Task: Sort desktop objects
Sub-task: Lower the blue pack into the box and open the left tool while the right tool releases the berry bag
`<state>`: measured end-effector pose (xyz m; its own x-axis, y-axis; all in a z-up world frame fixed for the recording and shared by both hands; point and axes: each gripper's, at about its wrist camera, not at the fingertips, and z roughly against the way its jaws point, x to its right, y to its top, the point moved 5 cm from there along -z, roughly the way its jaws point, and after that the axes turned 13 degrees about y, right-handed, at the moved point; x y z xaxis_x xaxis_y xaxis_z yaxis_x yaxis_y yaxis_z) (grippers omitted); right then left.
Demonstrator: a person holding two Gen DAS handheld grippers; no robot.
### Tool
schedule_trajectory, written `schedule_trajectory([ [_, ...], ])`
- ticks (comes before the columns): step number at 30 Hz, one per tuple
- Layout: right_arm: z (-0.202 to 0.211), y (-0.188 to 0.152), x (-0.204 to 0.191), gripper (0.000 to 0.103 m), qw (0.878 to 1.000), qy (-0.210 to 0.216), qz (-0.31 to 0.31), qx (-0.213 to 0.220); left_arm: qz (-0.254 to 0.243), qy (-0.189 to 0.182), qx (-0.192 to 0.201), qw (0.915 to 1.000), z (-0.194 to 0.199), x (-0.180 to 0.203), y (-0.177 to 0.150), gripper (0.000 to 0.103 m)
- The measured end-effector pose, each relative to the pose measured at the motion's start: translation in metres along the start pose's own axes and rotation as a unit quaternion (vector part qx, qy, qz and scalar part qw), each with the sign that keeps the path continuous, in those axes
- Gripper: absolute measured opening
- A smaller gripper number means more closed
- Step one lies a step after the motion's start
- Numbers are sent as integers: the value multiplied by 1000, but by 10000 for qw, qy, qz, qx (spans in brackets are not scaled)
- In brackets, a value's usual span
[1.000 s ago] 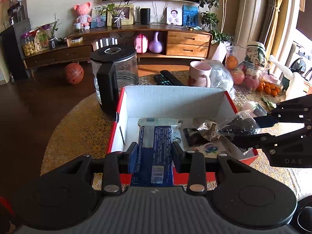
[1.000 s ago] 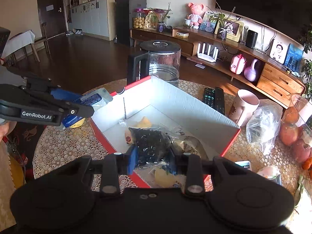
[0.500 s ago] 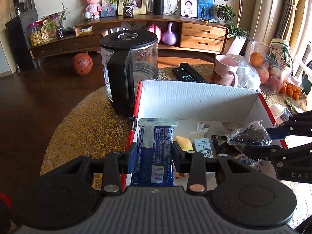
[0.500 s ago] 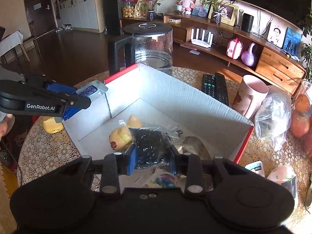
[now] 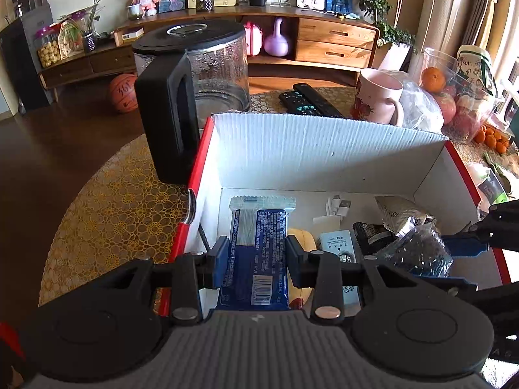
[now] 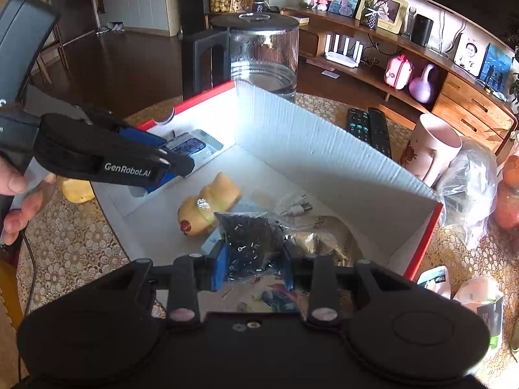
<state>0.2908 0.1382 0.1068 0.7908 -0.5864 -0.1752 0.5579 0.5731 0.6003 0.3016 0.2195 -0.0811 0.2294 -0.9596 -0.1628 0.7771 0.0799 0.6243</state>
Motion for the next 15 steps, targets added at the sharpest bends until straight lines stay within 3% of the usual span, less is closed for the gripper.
schedule_trajectory([
  [15, -28, -13, 21, 34, 9987, -142, -381, -321, -239, 82, -265, 9993, -26, 28, -3, 36],
])
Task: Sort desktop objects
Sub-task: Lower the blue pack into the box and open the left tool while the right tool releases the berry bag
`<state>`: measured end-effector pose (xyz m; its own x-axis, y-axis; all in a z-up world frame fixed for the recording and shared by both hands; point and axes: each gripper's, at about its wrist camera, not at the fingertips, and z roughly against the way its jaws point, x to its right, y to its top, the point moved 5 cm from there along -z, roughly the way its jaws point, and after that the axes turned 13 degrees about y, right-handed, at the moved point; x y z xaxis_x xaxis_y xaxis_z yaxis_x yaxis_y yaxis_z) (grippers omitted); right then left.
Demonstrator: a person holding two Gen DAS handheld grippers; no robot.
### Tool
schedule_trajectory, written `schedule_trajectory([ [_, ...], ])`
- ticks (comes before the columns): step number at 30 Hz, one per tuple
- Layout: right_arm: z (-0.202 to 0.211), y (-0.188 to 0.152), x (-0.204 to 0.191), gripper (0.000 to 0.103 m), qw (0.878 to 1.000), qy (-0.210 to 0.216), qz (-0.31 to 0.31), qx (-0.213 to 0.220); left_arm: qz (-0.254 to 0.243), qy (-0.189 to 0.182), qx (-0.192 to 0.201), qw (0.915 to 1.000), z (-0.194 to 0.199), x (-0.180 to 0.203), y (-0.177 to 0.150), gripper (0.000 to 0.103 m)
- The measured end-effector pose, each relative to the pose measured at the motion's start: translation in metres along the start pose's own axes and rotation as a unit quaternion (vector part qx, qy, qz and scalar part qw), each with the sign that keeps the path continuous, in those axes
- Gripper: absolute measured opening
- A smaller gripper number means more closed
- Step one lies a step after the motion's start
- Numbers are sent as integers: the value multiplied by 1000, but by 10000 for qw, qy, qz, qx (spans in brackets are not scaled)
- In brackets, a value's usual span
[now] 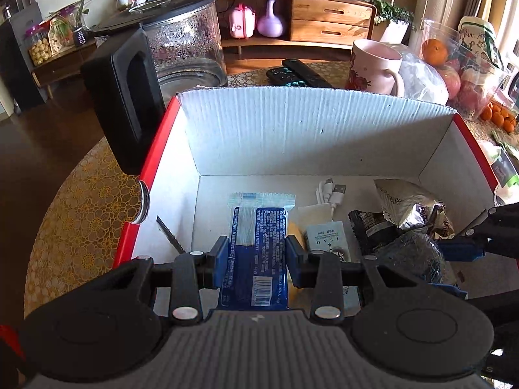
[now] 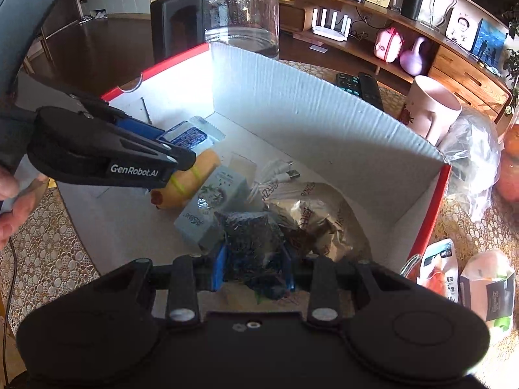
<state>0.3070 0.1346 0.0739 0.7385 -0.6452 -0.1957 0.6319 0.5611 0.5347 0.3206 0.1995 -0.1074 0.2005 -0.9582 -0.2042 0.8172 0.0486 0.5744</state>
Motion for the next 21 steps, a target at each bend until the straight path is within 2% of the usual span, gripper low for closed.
schedule_trajectory([
  [8, -3, -1, 0, 37, 9999, 102, -80, -88, 78, -98, -131, 9998, -4, -2, -1, 37],
  [13, -1, 1, 2, 46, 9995, 186, -181, -160, 116, -146, -186, 9997, -2, -1, -4, 39],
  [16, 5, 2, 1, 52, 9997, 207, -145, -61, 115, -126, -197, 9997, 0, 1, -4, 46],
  [18, 10, 3, 0, 57, 9996, 234, -123, 3, 131, -119, -154, 9997, 2, 2, -3, 58],
  [21, 18, 2, -4, 63, 9995, 308, -47, 94, 138, -74, -86, 9998, 6, 3, -1, 62],
])
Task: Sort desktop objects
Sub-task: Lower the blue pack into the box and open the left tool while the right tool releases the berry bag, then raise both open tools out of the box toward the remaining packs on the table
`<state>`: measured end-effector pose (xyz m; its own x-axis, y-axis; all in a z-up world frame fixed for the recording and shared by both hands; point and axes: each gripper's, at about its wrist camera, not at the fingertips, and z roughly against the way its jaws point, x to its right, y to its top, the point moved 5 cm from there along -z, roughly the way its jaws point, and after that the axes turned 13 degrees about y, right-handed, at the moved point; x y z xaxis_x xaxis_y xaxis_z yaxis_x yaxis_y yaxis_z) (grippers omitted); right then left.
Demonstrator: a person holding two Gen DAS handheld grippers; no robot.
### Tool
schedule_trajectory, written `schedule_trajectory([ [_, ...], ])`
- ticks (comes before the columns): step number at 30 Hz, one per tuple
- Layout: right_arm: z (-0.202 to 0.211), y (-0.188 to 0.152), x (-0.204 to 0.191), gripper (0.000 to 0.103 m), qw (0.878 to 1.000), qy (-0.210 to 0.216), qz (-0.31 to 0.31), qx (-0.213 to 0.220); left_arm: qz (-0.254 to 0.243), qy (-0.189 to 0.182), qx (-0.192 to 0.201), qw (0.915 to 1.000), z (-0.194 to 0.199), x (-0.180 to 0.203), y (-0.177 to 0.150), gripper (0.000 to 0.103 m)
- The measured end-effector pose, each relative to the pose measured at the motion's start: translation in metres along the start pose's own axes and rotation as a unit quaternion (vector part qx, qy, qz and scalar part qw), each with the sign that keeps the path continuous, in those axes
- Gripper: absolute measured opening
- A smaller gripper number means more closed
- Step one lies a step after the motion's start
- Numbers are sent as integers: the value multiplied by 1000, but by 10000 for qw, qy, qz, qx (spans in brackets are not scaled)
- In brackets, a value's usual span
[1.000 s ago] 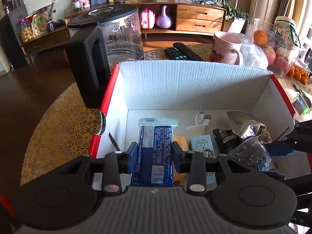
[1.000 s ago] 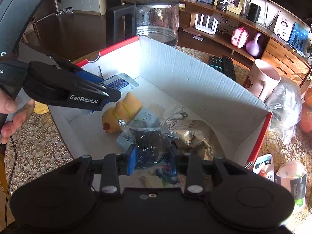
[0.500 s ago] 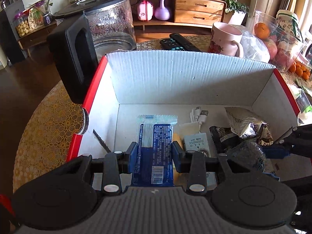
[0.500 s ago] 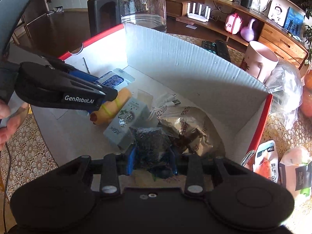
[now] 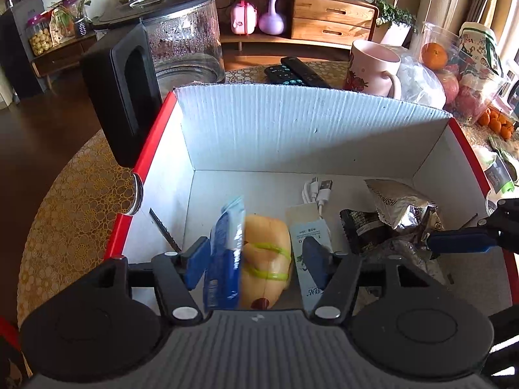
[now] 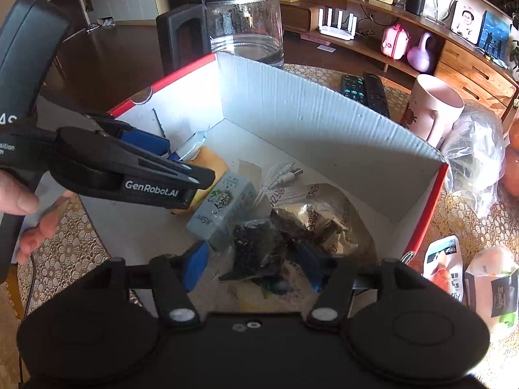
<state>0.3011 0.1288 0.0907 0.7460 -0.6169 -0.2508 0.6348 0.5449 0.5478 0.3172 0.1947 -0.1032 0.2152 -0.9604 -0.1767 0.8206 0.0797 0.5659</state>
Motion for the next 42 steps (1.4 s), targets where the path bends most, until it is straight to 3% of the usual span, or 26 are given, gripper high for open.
schedule_trajectory([
  [8, 18, -4, -4, 64, 9998, 88, 82, 153, 150, -17, 88, 9998, 13, -4, 2, 71],
  [15, 48, -6, -10, 73, 9980, 267, 267, 510, 172, -21, 149, 9997, 25, -3, 1, 75],
  [37, 146, -48, -8, 76, 9918, 342, 132, 1227, 306, -39, 127, 9994, 57, 5, -18, 86],
  [40, 158, -59, -2, 76, 9915, 280, 79, 1265, 259, -80, 152, 9995, 62, 11, -23, 89],
  [42, 165, -65, 2, 76, 9914, 211, 48, 1289, 259, -89, 196, 9994, 65, 13, -26, 100],
])
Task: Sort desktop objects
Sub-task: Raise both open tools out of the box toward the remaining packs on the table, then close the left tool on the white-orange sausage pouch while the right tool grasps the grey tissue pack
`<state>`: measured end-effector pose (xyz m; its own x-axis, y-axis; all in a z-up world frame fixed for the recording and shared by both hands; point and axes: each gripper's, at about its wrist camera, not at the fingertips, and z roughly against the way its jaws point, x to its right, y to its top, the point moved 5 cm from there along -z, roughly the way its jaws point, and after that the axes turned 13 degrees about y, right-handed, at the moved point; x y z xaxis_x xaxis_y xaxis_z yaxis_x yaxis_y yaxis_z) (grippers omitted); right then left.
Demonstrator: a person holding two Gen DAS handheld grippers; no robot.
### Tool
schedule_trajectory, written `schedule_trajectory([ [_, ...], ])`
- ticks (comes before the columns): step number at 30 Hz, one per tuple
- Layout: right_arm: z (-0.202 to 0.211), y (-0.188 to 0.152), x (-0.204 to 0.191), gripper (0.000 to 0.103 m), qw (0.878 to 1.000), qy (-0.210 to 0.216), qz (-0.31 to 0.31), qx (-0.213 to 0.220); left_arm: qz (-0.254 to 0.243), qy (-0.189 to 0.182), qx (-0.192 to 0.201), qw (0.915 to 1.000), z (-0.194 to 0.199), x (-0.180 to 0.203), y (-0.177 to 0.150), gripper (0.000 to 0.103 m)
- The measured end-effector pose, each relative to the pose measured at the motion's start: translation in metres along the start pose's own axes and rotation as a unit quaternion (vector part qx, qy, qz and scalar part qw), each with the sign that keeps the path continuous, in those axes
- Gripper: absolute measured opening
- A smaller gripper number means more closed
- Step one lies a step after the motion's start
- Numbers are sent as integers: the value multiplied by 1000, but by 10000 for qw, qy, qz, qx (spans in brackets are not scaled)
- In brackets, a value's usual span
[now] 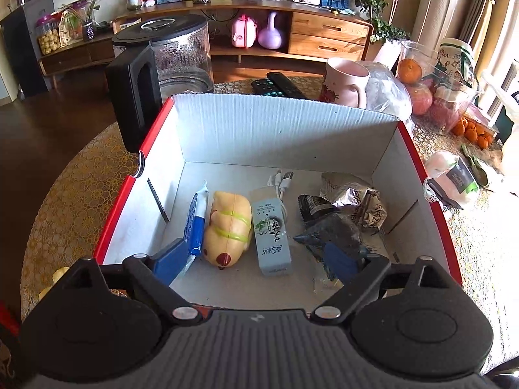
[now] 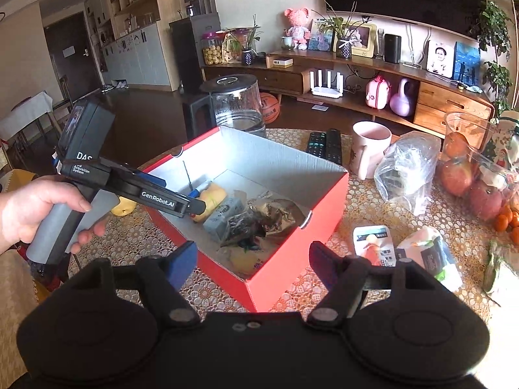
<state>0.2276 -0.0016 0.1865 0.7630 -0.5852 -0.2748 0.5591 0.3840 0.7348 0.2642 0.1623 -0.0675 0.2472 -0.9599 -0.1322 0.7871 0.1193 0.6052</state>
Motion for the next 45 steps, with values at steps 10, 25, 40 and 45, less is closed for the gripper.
schedule_trajectory([
  [10, 52, -29, 25, 76, 9984, -411, -299, 268, 145, -60, 223, 9996, 15, 13, -8, 103],
  [25, 107, -82, 92, 76, 9901, -1049, -827, 429, -486, -463, 648, 9956, 78, 94, -28, 103],
  [40, 109, -92, 160, 76, 9830, -1344, -1167, 456, -904, -1264, 552, 9863, 88, 222, -20, 103],
  [45, 99, -89, 184, 76, 9806, -1338, -1374, 401, -782, -1265, 277, 9885, 65, 248, -13, 103],
])
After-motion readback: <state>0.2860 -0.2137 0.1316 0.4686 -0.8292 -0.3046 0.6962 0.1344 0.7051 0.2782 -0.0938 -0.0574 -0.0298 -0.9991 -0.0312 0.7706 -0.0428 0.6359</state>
